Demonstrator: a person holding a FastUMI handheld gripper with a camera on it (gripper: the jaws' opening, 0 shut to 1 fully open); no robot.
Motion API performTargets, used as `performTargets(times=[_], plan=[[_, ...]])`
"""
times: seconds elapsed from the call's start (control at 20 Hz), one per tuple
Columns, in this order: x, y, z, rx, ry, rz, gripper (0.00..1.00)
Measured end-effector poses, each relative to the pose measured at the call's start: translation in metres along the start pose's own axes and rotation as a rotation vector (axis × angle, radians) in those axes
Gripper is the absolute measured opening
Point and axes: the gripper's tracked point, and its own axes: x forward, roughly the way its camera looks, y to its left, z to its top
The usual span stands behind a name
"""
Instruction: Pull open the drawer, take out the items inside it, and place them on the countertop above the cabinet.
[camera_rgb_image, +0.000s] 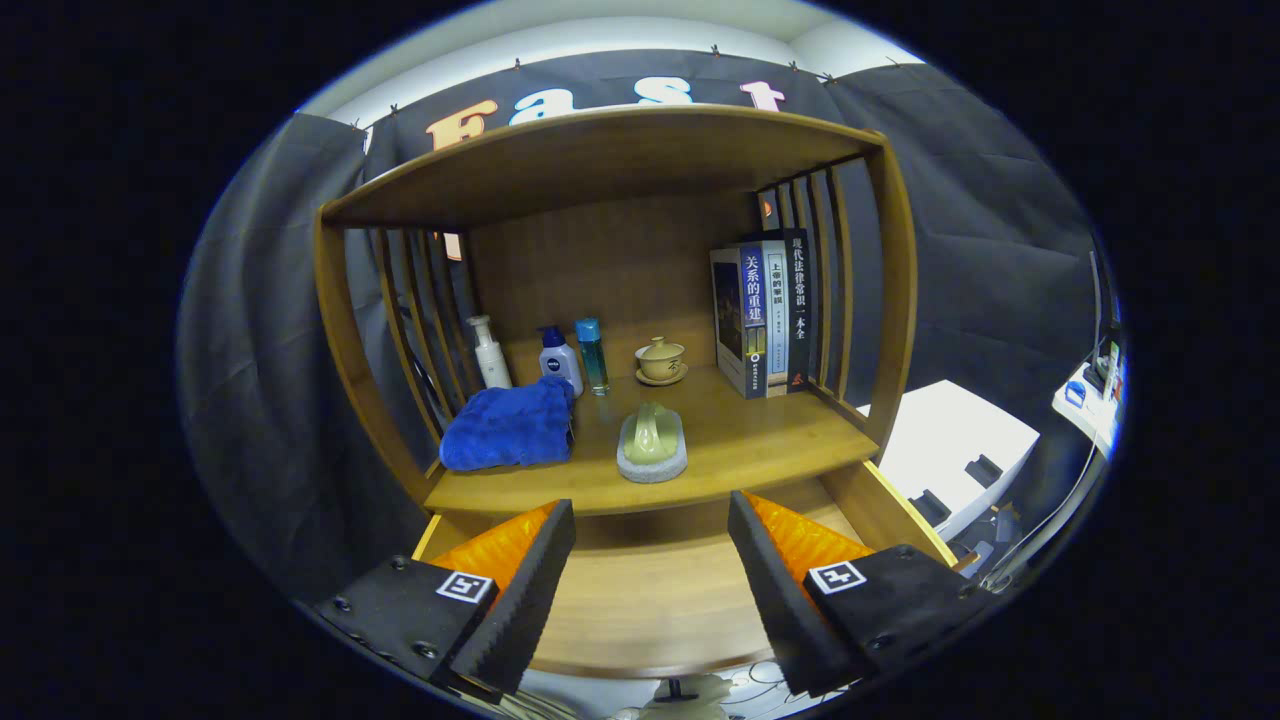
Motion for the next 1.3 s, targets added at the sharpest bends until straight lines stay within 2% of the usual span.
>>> performTargets(times=[0.55, 1.05, 1.3], plan=[[-0.068, -0.001, -0.065, -0.048, -0.111, 0.008, 0.99], [-0.058, -0.024, -0.147, -0.093, -0.072, -0.042, 0.99], [-0.045, -0.024, -0.165, -0.094, -0.048, -0.036, 0.99]])
